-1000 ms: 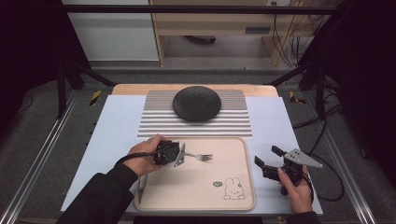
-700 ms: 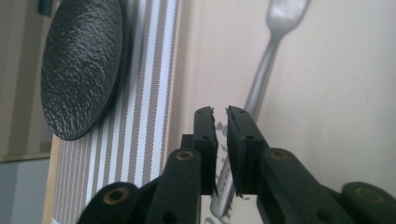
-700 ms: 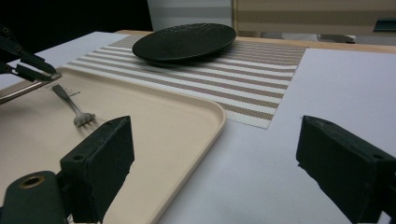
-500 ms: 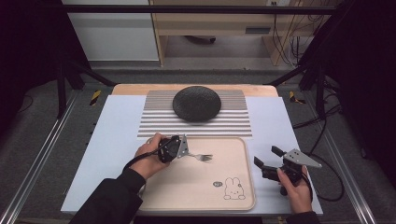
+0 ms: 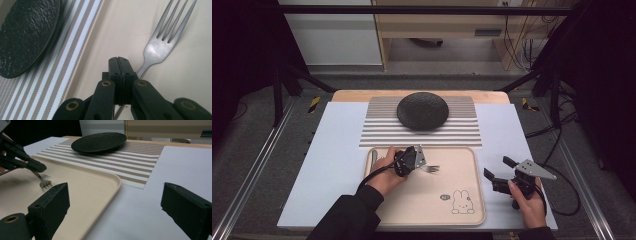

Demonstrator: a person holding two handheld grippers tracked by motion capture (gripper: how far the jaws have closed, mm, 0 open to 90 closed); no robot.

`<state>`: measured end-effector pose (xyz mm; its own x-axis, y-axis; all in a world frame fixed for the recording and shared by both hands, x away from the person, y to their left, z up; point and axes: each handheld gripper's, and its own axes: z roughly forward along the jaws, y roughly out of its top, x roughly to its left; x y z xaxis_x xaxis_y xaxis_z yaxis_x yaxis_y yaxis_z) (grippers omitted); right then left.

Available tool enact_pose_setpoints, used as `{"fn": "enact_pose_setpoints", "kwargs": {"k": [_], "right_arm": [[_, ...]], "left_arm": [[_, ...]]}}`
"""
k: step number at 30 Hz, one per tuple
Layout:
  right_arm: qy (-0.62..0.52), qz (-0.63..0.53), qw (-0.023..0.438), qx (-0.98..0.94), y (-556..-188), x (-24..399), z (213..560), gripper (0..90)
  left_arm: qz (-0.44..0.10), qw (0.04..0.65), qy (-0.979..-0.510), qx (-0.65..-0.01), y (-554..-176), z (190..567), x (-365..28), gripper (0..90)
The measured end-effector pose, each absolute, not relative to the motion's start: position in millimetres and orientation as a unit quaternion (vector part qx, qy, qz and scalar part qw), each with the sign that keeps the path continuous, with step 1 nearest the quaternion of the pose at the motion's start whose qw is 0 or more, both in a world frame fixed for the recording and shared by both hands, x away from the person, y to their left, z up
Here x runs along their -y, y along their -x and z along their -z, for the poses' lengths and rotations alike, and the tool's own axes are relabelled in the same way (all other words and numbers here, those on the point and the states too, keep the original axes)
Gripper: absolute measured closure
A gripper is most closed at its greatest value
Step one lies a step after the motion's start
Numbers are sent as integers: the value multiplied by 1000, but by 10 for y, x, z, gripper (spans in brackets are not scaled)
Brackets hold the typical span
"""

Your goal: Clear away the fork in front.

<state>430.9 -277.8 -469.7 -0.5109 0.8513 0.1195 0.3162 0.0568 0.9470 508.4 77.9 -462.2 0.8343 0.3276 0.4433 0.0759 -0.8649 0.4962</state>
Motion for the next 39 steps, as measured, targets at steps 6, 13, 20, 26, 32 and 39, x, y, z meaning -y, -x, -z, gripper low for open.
{"fn": "enact_pose_setpoints", "kwargs": {"k": [6, 13, 20, 26, 32, 39], "right_arm": [[-426, -535, 249, -686, -4311, 2775, 4698, 86], [-426, -534, 250, -686, -4310, 2778, 4698, 85], [-425, -532, 250, -689, -4309, 2771, 4700, 85], [-427, -531, 247, -689, -4308, 2769, 4701, 85], [-426, -530, 247, -691, -4310, 2759, 4707, 85], [-425, -527, 249, -692, -4312, 2761, 4715, 85]], "left_arm": [[-260, 237, -930, -111, -5074, 4663, -749, 900], [-253, 238, -931, -115, -5028, 4673, -782, 900], [-248, 240, -931, -118, -4954, 4669, -844, 900], [-248, 227, -935, -111, -4851, 4655, -905, 900], [-245, 229, -936, -110, -4754, 4656, -984, 900], [-232, 233, -937, -116, -4679, 4643, -1122, 900]]}}
